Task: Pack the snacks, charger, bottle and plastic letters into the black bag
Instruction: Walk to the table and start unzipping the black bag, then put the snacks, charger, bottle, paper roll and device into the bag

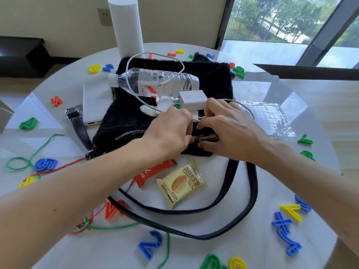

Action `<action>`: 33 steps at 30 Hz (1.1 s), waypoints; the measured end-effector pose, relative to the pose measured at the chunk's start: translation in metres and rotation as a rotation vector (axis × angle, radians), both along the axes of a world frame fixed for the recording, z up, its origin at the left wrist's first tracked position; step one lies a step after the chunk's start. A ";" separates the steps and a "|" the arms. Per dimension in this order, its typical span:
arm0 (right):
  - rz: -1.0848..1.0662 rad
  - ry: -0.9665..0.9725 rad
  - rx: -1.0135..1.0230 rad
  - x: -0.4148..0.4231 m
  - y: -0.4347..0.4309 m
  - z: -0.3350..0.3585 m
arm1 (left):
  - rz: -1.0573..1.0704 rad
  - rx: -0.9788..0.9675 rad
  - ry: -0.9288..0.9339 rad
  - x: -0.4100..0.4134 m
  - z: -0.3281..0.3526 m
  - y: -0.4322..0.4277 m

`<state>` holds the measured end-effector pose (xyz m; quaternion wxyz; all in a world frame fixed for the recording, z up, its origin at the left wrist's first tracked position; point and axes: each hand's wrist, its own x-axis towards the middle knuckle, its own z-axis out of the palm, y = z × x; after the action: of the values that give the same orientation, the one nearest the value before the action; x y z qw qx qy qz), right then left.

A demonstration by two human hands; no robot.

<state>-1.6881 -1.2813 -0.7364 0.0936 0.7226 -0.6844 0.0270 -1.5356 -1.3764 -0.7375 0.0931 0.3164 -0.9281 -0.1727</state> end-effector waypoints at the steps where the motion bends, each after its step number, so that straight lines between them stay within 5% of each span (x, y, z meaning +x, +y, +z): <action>1: 0.011 -0.002 0.001 0.002 -0.001 0.001 | 0.020 0.048 0.042 0.001 0.001 -0.002; 9: 0.002 -0.029 -0.112 0.009 -0.007 0.002 | 0.134 0.108 0.246 0.019 0.011 -0.004; 25: -0.088 -0.100 -0.196 0.007 -0.010 -0.002 | 0.421 0.121 0.096 0.141 0.029 -0.056; 33: -0.099 -0.123 -0.141 0.007 -0.007 -0.005 | 0.434 0.067 -0.057 0.139 0.021 -0.047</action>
<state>-1.6811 -1.2879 -0.7413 0.1032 0.6763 -0.7202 0.1150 -1.3964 -1.4232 -0.7166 0.0911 0.5164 -0.8342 -0.1705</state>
